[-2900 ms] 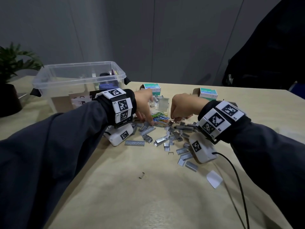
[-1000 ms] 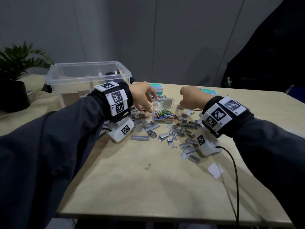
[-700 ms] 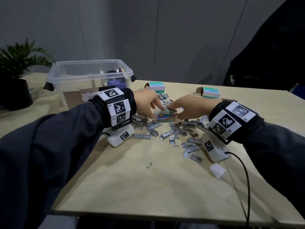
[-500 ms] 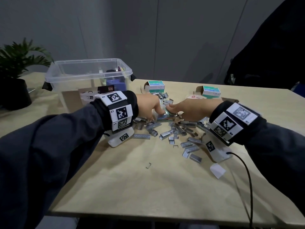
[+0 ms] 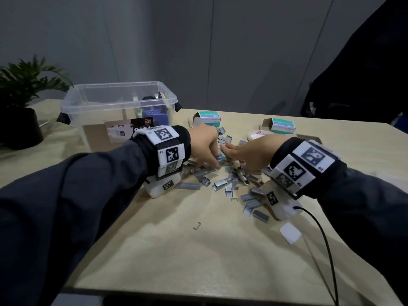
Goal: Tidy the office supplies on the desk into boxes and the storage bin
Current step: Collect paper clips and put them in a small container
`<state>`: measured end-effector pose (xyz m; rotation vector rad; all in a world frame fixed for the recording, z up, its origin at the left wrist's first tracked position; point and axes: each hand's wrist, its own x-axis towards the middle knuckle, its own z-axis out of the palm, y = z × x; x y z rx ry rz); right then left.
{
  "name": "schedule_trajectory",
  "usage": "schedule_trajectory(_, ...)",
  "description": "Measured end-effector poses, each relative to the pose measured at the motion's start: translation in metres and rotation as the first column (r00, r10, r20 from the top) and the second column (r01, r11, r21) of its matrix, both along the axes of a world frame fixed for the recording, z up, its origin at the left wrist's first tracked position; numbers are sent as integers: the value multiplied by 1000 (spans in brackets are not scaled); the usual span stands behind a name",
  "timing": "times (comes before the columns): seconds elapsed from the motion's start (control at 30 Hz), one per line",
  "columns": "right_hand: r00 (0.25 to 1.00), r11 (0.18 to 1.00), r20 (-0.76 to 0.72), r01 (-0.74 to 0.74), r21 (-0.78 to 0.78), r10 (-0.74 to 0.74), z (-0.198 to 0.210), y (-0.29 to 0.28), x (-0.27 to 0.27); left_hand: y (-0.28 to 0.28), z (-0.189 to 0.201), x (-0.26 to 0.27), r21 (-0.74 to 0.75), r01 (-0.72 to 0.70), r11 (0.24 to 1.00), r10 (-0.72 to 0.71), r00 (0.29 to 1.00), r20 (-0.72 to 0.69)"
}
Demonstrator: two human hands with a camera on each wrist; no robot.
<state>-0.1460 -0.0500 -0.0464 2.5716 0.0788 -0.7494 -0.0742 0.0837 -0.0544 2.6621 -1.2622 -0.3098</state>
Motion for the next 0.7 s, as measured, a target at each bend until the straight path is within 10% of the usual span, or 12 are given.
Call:
schedule_trajectory(0.43, 971, 867, 179, 50, 496, -158, 12, -33, 9, -32, 0, 2, 122, -131, 984, 120, 989, 92)
schedule_trajectory(0.57, 960, 810, 213, 24, 586, -182, 18, -40, 9, -24, 7, 13, 79, -139, 987, 148, 982, -113)
schedule_trajectory(0.7, 952, 484, 75, 81, 871, -295, 25, -48, 5, -4, 38, 17, -44, -114, 993, 88, 919, -385)
